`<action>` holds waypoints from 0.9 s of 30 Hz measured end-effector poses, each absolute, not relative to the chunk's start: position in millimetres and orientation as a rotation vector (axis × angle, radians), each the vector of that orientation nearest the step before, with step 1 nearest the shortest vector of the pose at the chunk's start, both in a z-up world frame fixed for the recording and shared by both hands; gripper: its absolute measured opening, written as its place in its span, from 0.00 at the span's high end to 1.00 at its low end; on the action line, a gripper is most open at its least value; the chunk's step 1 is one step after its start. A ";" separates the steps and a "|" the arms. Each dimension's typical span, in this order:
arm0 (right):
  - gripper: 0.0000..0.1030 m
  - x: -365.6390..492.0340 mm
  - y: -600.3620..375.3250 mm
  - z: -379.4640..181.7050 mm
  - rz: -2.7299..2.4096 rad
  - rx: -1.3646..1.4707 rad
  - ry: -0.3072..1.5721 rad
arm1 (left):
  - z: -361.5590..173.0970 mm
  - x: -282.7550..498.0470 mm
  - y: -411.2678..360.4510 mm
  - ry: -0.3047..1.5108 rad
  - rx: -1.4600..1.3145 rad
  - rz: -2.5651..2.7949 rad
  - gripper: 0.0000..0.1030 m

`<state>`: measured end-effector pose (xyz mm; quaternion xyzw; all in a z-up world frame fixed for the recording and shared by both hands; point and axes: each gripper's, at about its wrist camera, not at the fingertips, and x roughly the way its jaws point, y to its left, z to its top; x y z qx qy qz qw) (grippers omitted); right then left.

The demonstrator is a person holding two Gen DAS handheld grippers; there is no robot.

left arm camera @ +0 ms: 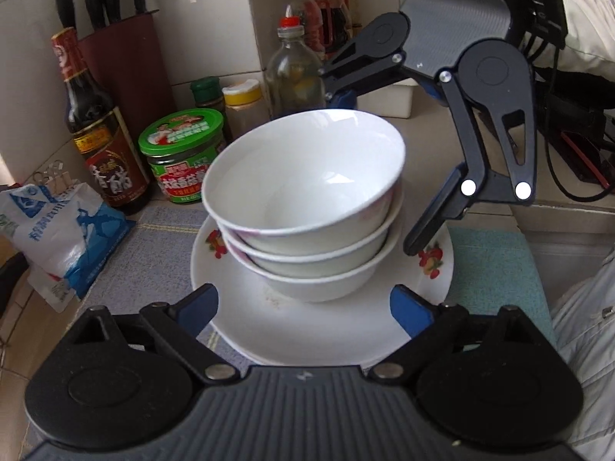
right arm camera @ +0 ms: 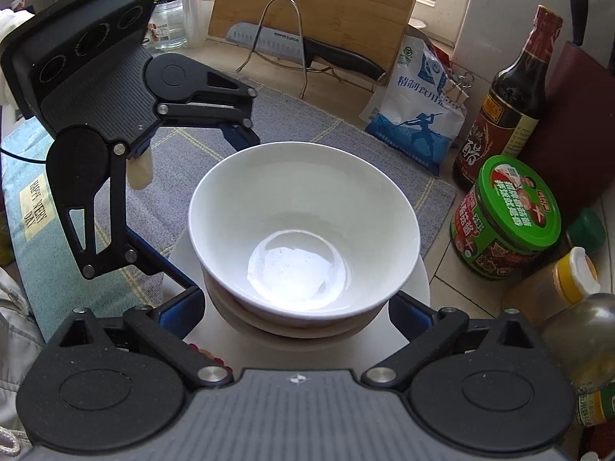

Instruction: Organize plates and bowls

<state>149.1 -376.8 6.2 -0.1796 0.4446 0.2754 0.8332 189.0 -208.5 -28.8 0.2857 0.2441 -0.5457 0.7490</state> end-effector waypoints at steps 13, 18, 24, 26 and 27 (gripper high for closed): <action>0.00 85.8 -333.4 49.7 0.206 -0.145 0.866 | 24.1 130.3 -143.2 0.391 0.366 -0.814 0.00; 0.00 62.2 -310.6 58.9 -0.053 0.049 0.805 | 42.7 117.7 -125.7 0.487 0.216 -0.729 0.01; 0.00 40.6 -284.5 69.2 -0.313 0.161 0.774 | 58.8 107.8 -121.9 0.556 0.272 -0.573 0.00; 0.00 32.8 -275.8 73.6 -0.344 0.153 0.765 | 62.2 104.7 -117.8 0.562 0.271 -0.563 0.00; 0.00 29.7 -271.8 75.7 -0.360 0.138 0.760 | 63.5 102.1 -115.6 0.561 0.274 -0.568 0.01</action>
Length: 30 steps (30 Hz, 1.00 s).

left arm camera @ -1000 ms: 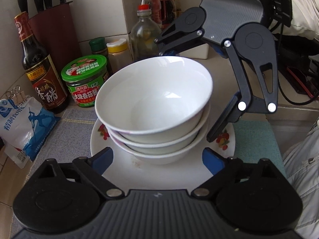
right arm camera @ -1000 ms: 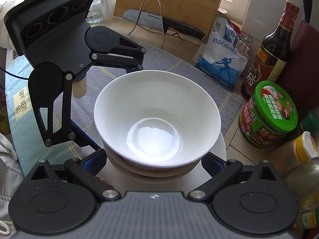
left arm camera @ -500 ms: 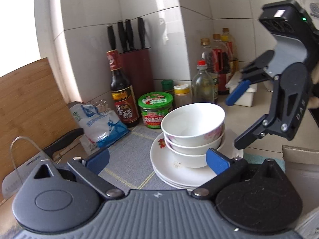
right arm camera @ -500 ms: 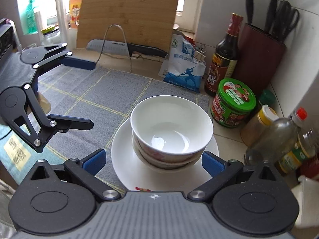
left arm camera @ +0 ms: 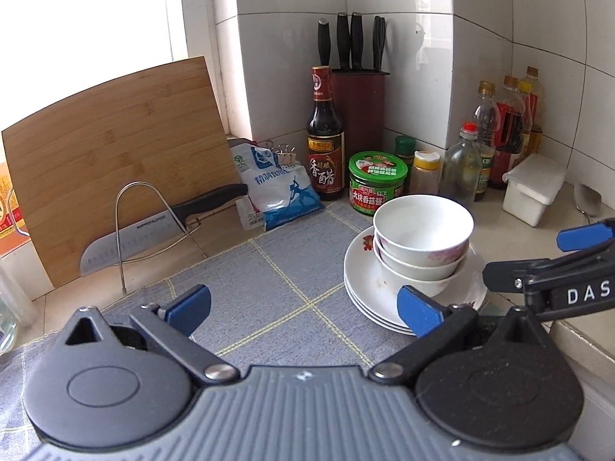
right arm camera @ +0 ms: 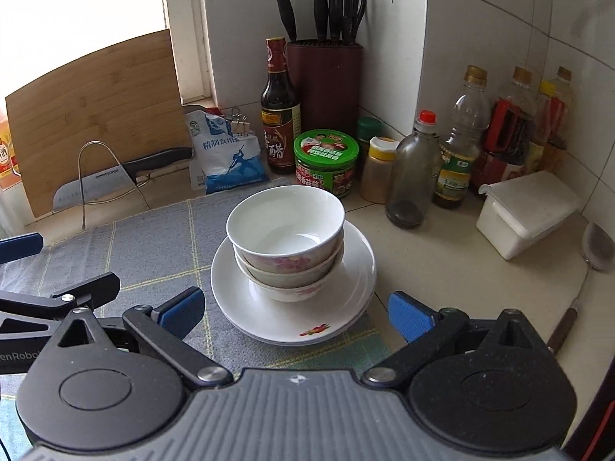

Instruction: Organize plates and bowls

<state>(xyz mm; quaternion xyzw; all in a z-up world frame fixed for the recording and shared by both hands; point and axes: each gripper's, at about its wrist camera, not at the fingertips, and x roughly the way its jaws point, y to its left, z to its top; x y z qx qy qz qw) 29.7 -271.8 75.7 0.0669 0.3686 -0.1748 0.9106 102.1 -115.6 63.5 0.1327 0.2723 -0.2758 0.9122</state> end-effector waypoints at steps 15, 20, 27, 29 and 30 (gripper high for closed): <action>0.00 16.0 -248.6 93.8 -0.394 0.101 0.711 | 77.6 91.4 -107.4 0.576 0.264 -0.506 0.01; 0.00 17.9 -247.6 95.0 -0.388 0.095 0.704 | 78.6 91.5 -106.2 0.577 0.258 -0.493 0.00; 0.00 19.7 -249.3 94.7 -0.386 0.101 0.701 | 79.5 92.1 -106.5 0.582 0.255 -0.485 0.01; 0.00 19.9 -249.3 94.4 -0.390 0.101 0.698 | 78.7 93.0 -107.6 0.584 0.254 -0.486 0.01; 0.00 19.6 -249.5 94.2 -0.391 0.104 0.698 | 78.3 93.6 -107.8 0.588 0.254 -0.487 0.01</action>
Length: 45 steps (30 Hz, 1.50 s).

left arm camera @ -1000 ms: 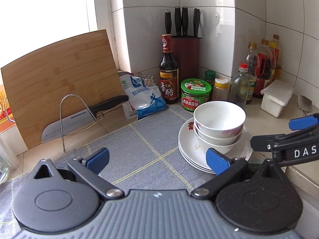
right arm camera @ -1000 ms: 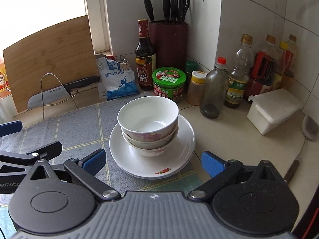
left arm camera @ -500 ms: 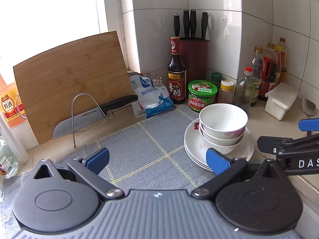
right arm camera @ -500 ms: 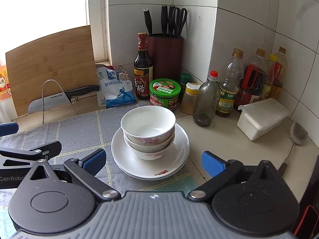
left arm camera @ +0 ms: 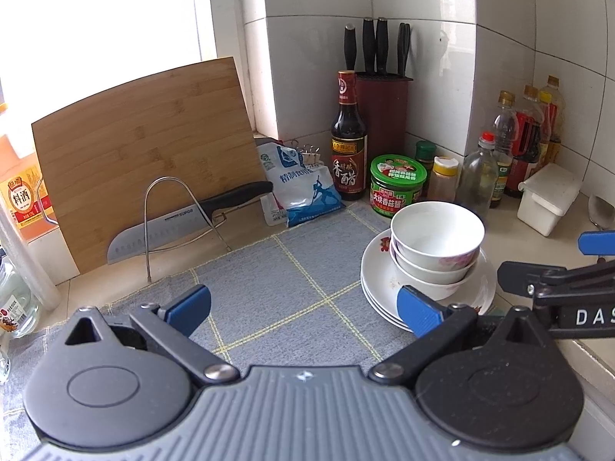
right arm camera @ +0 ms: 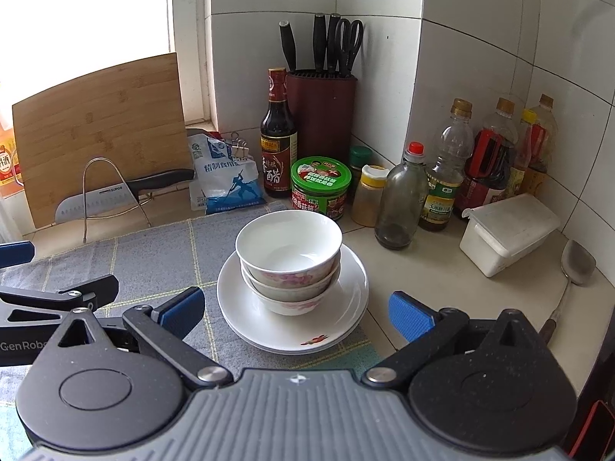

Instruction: Organize plates and bowls

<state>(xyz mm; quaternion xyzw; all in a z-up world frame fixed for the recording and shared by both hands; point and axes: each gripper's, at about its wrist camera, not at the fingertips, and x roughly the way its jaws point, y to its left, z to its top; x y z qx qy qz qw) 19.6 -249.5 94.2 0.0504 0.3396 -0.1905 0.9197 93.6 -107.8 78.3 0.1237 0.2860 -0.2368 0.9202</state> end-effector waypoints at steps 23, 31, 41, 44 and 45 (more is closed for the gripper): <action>0.00 20.3 -249.1 97.1 -0.392 0.092 0.693 | 77.5 95.1 -107.3 0.603 0.231 -0.484 0.01; 0.00 20.4 -248.8 97.3 -0.390 0.087 0.691 | 77.8 94.8 -106.0 0.605 0.229 -0.482 0.01; 0.00 20.0 -249.0 97.5 -0.390 0.085 0.692 | 77.4 94.5 -106.7 0.611 0.227 -0.480 0.01; 0.00 19.7 -248.9 97.5 -0.390 0.086 0.694 | 77.4 94.6 -107.5 0.612 0.227 -0.480 0.01; 0.00 19.4 -248.8 97.5 -0.391 0.086 0.695 | 77.3 94.5 -107.9 0.613 0.227 -0.481 0.01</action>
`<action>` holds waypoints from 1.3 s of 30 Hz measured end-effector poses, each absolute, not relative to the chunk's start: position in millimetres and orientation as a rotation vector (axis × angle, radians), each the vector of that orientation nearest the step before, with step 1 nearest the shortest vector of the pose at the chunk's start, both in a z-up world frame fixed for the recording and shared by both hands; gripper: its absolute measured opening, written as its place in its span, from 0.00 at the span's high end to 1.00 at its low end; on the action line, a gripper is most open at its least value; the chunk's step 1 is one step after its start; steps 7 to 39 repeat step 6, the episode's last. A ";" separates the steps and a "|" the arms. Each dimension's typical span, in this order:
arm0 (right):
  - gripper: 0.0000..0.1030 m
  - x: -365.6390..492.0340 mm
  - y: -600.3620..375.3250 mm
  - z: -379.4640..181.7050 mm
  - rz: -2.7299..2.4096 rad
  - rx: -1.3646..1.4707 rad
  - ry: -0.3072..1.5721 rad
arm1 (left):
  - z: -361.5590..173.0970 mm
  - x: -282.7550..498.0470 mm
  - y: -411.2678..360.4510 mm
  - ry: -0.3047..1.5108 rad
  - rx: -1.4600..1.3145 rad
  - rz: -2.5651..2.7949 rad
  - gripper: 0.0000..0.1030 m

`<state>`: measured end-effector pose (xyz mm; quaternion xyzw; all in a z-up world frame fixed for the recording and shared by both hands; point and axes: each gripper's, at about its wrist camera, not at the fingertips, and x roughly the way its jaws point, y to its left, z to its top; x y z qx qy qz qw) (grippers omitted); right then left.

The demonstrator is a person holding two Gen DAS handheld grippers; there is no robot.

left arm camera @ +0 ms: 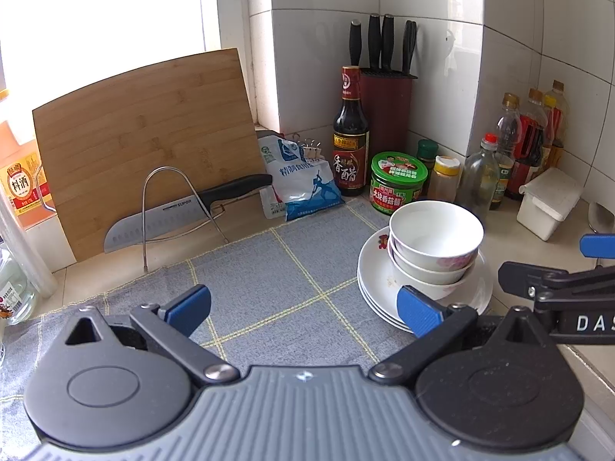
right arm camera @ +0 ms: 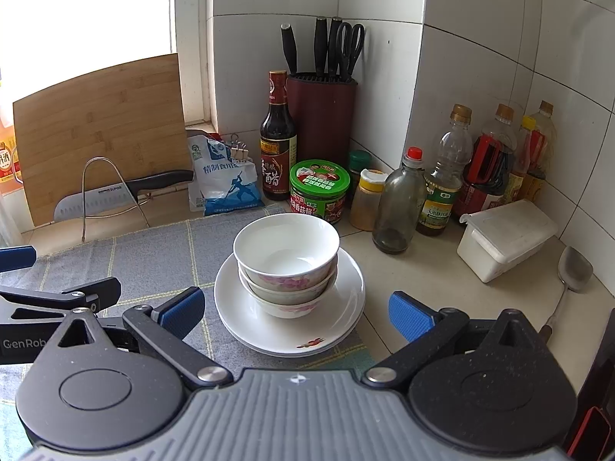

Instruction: Organize plates and bowls

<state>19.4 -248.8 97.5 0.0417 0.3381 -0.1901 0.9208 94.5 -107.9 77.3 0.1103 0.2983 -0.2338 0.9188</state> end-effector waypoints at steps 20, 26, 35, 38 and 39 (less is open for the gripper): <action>0.00 19.1 -249.5 97.7 -0.392 0.083 0.694 | 77.2 94.2 -110.1 0.616 0.223 -0.480 0.01; 0.00 19.1 -249.5 97.7 -0.392 0.083 0.694 | 77.2 94.2 -110.1 0.616 0.223 -0.480 0.01; 0.00 19.1 -249.5 97.7 -0.392 0.083 0.694 | 77.2 94.2 -110.1 0.616 0.223 -0.480 0.01; 0.00 19.1 -249.5 97.7 -0.392 0.083 0.694 | 77.2 94.2 -110.1 0.616 0.223 -0.480 0.01; 0.00 19.1 -249.5 97.7 -0.392 0.083 0.694 | 77.2 94.2 -110.1 0.616 0.223 -0.480 0.01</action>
